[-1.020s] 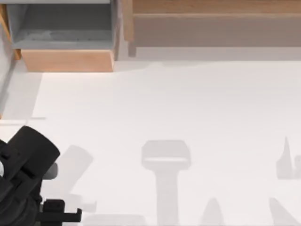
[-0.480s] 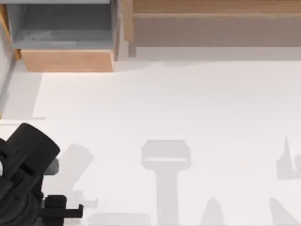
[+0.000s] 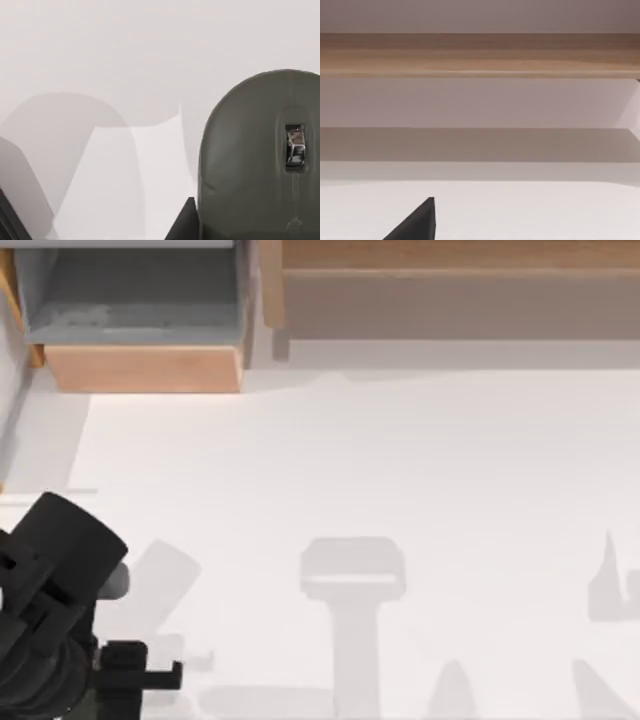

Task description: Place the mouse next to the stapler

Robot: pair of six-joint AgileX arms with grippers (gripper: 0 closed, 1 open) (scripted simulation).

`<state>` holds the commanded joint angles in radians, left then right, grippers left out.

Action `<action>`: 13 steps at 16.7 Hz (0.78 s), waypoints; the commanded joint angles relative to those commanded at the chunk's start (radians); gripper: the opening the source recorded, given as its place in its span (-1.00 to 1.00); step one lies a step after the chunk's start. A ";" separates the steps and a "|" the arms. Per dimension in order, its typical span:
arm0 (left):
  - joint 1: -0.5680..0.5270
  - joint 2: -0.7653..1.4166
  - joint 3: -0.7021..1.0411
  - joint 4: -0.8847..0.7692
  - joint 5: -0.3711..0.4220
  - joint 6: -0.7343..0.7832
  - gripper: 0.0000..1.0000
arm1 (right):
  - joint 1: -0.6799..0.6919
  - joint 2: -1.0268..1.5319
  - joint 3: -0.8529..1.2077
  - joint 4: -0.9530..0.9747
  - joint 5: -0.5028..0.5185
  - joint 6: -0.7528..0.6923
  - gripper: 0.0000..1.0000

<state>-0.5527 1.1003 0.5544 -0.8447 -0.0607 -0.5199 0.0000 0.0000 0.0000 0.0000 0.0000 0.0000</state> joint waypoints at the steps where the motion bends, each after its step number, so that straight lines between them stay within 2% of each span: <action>1: 0.000 0.001 -0.002 0.005 0.000 0.000 -1.00 | 0.000 0.000 0.000 0.000 0.000 0.000 1.00; 13: 0.002 0.050 -0.063 0.020 0.003 0.003 -1.00 | 0.000 0.000 0.000 0.000 0.000 0.000 1.00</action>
<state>-0.5504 1.1508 0.4910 -0.8250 -0.0573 -0.5170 0.0000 0.0000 0.0000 0.0000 0.0000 0.0000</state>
